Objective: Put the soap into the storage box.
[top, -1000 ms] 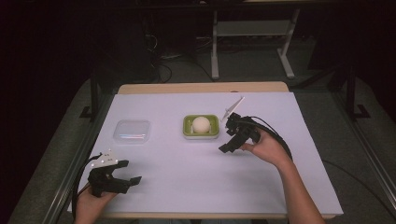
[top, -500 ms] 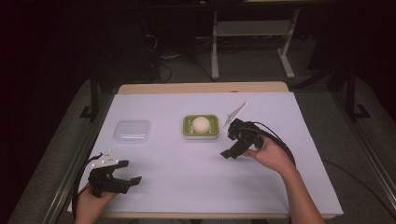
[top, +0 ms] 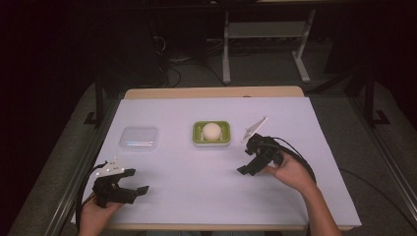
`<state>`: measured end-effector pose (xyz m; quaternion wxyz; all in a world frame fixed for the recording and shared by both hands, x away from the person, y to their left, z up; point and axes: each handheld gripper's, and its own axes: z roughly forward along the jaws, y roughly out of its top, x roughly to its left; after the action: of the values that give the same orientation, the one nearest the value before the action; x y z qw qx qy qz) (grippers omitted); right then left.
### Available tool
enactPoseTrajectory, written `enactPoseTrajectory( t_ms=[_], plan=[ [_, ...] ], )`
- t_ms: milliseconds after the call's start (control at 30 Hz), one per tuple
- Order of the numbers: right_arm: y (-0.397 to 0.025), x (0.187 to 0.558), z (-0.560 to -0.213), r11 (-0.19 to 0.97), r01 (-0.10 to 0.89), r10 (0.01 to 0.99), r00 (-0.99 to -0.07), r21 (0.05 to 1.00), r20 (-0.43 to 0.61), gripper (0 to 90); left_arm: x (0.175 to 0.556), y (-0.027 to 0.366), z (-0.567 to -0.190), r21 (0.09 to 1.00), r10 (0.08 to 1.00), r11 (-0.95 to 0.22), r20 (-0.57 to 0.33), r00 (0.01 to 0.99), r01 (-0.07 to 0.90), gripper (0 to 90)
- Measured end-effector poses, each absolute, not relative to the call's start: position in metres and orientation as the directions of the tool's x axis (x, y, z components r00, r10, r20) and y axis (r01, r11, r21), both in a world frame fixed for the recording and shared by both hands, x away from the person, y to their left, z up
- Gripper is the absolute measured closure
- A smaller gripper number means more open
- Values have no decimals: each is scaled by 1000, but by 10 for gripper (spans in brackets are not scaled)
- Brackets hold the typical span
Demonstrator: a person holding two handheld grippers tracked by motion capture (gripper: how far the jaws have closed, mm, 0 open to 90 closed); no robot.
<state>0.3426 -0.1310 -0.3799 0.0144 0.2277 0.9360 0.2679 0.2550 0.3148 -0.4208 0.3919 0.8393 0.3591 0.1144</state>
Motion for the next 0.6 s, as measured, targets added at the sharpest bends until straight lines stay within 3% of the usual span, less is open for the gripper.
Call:
enactPoseTrajectory(
  t_ms=[600],
  plan=[
    [-156, 323, -394, 718, 448, 469, -877, 532, 104, 210, 255, 315, -422, 730, 693, -445, -87, 716, 519, 154]
  ],
)
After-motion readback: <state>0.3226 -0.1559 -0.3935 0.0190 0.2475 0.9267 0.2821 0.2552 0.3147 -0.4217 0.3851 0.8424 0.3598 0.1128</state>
